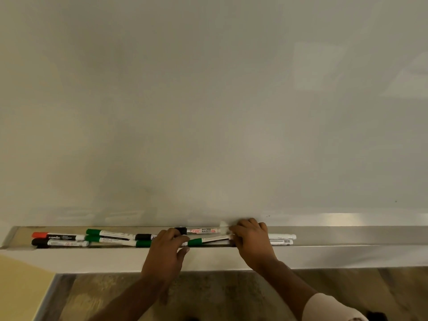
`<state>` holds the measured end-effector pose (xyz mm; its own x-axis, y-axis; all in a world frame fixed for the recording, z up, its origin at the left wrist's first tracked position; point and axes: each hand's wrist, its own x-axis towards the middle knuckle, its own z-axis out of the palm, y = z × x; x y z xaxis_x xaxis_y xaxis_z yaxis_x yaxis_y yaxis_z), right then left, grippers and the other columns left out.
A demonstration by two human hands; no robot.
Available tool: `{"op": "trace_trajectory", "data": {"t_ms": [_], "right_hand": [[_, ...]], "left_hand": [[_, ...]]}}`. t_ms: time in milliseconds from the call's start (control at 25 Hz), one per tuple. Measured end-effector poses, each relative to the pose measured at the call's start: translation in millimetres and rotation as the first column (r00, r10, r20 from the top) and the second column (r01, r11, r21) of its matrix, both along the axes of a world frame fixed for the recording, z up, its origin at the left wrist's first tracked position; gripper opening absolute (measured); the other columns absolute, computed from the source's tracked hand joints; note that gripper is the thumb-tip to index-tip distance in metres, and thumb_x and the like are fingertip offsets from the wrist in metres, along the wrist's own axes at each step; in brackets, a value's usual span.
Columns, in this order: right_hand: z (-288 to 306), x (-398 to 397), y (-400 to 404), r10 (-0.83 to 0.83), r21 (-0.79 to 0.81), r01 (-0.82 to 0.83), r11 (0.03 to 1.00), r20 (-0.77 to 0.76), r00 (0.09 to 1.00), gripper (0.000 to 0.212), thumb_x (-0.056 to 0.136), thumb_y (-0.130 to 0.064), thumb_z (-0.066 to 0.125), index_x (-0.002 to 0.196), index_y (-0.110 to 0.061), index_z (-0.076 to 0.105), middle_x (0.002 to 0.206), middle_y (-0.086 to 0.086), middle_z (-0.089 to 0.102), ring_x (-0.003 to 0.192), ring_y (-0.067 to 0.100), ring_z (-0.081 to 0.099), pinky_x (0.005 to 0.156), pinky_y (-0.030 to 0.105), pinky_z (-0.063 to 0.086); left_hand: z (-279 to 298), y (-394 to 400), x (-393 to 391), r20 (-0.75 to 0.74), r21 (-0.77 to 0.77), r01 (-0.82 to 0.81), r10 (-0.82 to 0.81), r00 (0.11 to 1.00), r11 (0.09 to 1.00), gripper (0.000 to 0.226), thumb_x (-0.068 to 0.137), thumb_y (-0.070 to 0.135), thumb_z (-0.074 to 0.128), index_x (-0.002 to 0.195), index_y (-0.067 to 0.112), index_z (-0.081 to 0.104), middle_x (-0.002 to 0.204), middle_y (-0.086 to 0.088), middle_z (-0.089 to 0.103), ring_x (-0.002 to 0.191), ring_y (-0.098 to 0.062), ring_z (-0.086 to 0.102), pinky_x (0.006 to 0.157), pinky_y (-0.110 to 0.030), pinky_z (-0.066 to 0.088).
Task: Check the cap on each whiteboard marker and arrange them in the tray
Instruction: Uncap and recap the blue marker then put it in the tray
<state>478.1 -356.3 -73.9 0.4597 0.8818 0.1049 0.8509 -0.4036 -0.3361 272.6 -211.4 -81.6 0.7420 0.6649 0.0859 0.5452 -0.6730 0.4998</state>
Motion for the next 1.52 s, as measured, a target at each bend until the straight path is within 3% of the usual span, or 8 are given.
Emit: {"op": "trace_trajectory", "data": {"t_ms": [280,560,800,1040,1240,1520], "right_hand": [[8.8,47.3,-58.0,-0.006,-0.040,0.008,0.999,0.030,1.000,0.015,0.090,-0.021,0.059,0.100,-0.028,0.068,0.094,-0.008,0.065,0.090,0.017,0.052,0.078,0.029,0.033],[0.3,77.5,-92.2,0.155,-0.168,-0.141,0.976,0.077,0.985,0.025,0.094,-0.027,0.048,0.116,-0.031,0.058,0.106,-0.007,0.060,0.098,0.017,0.048,0.086,0.032,0.032],[-3.1,106.7,-106.8,0.167,-0.205,-0.148,0.967,0.075,0.983,0.026,0.094,-0.029,0.049,0.120,-0.029,0.056,0.114,-0.006,0.056,0.107,0.019,0.045,0.092,0.034,0.031],[-0.3,121.3,-110.2,0.166,-0.204,-0.158,0.966,0.024,0.986,0.014,0.092,-0.033,0.054,0.105,-0.030,0.057,0.107,-0.007,0.055,0.099,0.015,0.043,0.087,0.029,0.030],[-0.6,117.2,-114.6,0.160,-0.189,-0.153,0.970,0.021,0.987,0.013,0.095,-0.030,0.049,0.107,-0.030,0.053,0.108,-0.009,0.055,0.099,0.013,0.044,0.090,0.030,0.027],[31.7,118.7,-103.2,0.214,-0.008,-0.213,0.977,0.027,0.977,0.019,0.097,-0.019,0.044,0.110,-0.026,0.055,0.106,-0.006,0.058,0.097,0.015,0.048,0.085,0.025,0.032]], "left_hand": [[0.6,-45.6,59.8,0.076,0.004,0.166,-0.166,0.983,0.986,0.018,0.089,0.031,0.060,0.105,0.029,0.068,0.098,0.007,0.060,0.094,-0.011,0.048,0.080,-0.022,0.036],[-7.0,-82.8,111.6,-0.147,0.080,0.184,-0.171,0.974,0.980,0.030,0.093,0.039,0.051,0.121,0.031,0.054,0.111,0.006,0.050,0.101,-0.014,0.043,0.087,-0.027,0.035],[-8.5,-90.6,125.7,-0.191,0.091,0.165,-0.146,0.971,0.982,0.023,0.091,0.034,0.056,0.113,0.030,0.061,0.107,0.006,0.050,0.100,-0.014,0.043,0.088,-0.027,0.035],[-2.7,-91.1,123.2,-0.123,0.083,0.135,-0.124,0.985,0.987,0.020,0.088,0.033,0.061,0.106,0.028,0.067,0.103,0.006,0.056,0.096,-0.015,0.047,0.084,-0.027,0.035],[9.2,-85.7,115.1,-0.063,0.137,0.104,-0.096,0.993,0.985,0.018,0.085,0.030,0.065,0.103,0.027,0.068,0.101,0.007,0.067,0.093,-0.015,0.052,0.083,-0.030,0.041],[65.0,-69.9,109.1,0.115,0.194,0.036,-0.059,0.992,0.980,0.019,0.086,0.023,0.067,0.105,0.023,0.068,0.097,0.006,0.072,0.090,-0.015,0.059,0.082,-0.030,0.045]]}}
